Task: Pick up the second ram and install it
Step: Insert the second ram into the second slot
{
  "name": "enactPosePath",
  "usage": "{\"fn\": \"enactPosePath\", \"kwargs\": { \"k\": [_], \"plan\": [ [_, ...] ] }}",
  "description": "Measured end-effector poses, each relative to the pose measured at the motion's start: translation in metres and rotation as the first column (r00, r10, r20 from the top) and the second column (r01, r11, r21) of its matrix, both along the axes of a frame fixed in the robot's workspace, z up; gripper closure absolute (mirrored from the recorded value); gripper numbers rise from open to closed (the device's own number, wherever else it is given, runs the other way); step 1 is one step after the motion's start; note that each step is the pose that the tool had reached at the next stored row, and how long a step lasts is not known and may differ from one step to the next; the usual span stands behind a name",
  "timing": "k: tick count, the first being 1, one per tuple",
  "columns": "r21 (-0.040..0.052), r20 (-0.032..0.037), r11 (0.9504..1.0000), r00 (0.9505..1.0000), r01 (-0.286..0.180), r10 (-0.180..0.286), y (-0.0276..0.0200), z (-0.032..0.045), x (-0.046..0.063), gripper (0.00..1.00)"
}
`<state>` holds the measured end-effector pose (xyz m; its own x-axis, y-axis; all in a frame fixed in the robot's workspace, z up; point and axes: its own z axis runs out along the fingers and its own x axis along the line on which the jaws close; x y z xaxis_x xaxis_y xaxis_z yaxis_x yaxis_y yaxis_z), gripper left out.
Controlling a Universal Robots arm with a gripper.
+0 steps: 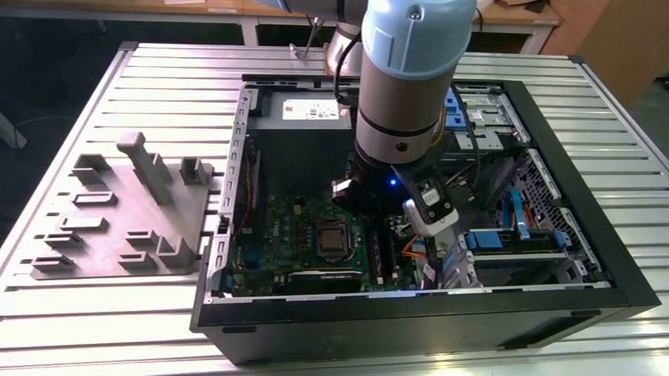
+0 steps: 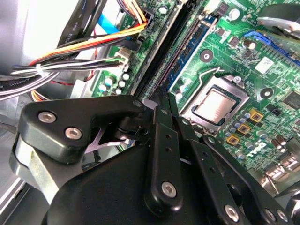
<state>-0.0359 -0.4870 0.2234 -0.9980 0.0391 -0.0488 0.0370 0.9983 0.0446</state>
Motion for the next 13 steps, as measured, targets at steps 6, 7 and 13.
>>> {"fn": "enactPosePath", "kwargs": {
  "k": [6,7,13],
  "plan": [
    [-0.0001,0.0,1.0,1.0,0.0,0.0,0.0,-0.0017,0.0,0.89],
    [-0.0002,0.0,1.0,1.0,0.0,0.0,0.0,-0.0018,0.0,0.89],
    [-0.0001,0.0009,1.0,1.0,0.0,0.0,0.0,-0.0052,-0.0011,0.89]
  ]
}}
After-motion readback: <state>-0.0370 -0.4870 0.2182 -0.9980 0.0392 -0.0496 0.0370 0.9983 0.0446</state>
